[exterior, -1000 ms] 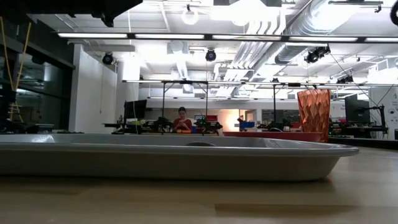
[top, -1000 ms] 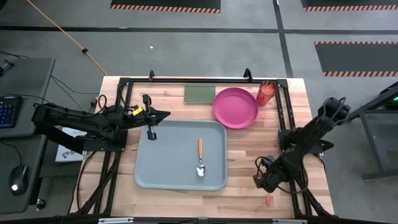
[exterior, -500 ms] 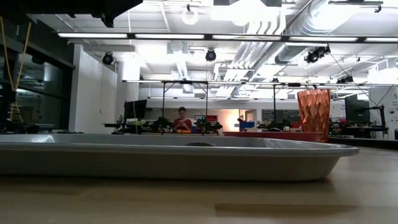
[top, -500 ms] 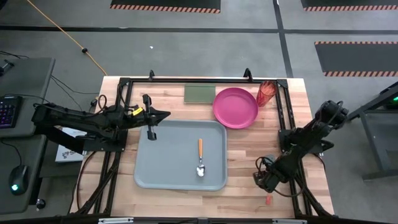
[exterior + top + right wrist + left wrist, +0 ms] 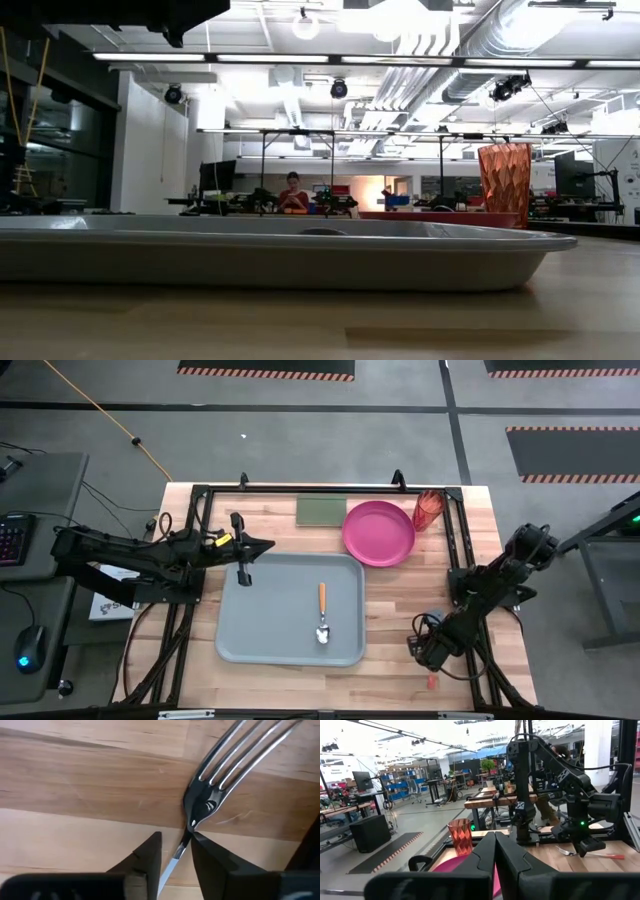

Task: Pick and place plate/cup/fork/spoon on tray
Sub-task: Put the orange fork on the gray tray to the left of the yellow spoon

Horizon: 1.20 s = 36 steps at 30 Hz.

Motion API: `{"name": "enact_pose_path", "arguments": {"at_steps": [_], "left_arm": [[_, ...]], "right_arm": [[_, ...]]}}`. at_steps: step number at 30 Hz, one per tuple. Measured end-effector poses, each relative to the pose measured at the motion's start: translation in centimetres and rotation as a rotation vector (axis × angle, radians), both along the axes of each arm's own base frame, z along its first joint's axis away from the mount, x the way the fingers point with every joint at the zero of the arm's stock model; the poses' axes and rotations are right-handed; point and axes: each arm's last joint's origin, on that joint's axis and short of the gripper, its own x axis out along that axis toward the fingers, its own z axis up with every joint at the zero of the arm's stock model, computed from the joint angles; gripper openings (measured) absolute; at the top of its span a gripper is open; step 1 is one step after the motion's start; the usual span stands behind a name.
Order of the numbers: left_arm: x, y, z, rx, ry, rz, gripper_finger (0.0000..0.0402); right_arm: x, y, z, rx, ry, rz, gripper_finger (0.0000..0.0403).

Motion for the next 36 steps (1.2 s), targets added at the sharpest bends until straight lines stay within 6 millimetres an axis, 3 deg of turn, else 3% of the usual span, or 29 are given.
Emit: {"name": "enact_pose_path", "arguments": {"at_steps": [8,12,17,20,24,30,36], "left_arm": [[-0.1,0.0,0.4,-0.001,-0.04,0.0,0.0],[-0.4,0.0,0.9,-0.009,-0.086,-0.002,0.0],[-1.0,-0.3,1.4,-0.023,-0.125,-0.027,0.0],[-1.4,-0.6,1.8,-0.026,-0.152,-0.049,0.0],[-1.7,-1.2,2.2,-0.024,-0.192,-0.111,0.0],[-1.9,-1.9,2.4,-0.015,-0.213,-0.209,0.0],[-1.9,-2.4,2.4,-0.017,-0.206,-0.242,0.0]], "right_arm": [[0.1,0.0,0.3,-0.021,-0.035,0.062,0.0012],[0.4,-0.3,1.4,-0.07,-0.057,0.127,0.0012],[1.7,-0.6,4.1,-0.088,-0.113,0.264,0.0005],[3.6,-1.1,6.5,-0.101,-0.189,0.371,0.0003],[7.4,-2.6,10.0,-0.189,-0.331,0.638,0.0002],[14.5,-4.9,13.7,-0.426,-0.416,1.242,0.0001],[20.7,-5.1,14.8,-0.524,-0.308,1.906,0.0001]]}}
